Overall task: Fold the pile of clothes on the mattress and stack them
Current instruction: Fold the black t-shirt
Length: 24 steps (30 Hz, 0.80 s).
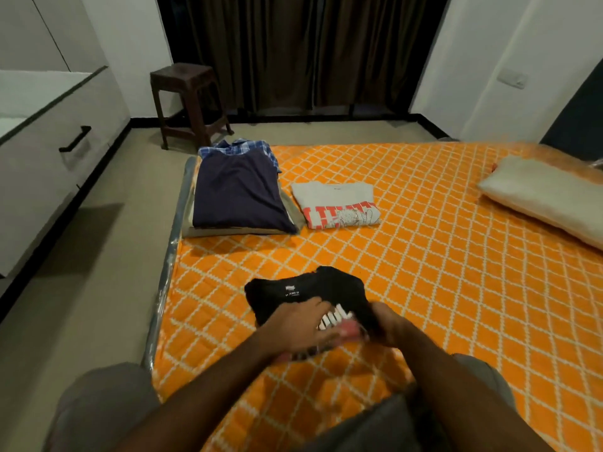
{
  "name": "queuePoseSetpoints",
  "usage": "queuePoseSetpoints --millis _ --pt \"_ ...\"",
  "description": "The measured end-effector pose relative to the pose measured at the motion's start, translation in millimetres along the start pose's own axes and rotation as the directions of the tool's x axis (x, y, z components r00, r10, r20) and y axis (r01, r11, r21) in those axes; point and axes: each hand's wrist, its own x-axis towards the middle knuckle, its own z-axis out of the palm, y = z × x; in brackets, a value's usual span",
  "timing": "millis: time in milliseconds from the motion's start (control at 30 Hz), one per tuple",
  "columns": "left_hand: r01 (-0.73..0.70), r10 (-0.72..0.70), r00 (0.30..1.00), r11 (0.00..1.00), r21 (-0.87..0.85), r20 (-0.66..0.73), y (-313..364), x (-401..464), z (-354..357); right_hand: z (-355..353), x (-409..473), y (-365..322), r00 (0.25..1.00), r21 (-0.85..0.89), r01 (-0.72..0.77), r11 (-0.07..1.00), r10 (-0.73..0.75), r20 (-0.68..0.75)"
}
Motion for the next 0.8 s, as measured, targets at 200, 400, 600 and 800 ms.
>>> queuePoseSetpoints --millis 200,400,600,800 --pt "0.523 -0.528 0.849 0.843 -0.122 -0.005 -55.6 -56.3 54.3 -12.6 -1.1 9.4 1.000 -0.045 0.002 0.999 -0.004 -0.029" --pt "0.611 -0.692 0.617 0.120 -0.782 0.375 -75.3 -54.5 47.7 3.0 24.5 29.3 0.952 -0.571 0.115 0.813 -0.254 -0.169" --pt "0.514 -0.533 0.704 -0.073 -0.855 0.469 -37.5 -18.8 37.9 3.1 9.5 22.0 0.941 -0.393 0.251 0.885 -0.318 -0.115" --pt "0.294 -0.577 0.781 -0.003 -0.956 0.242 -37.8 76.5 -36.7 -19.9 26.4 -94.1 0.889 -0.405 0.374 0.834 -0.448 -0.101"
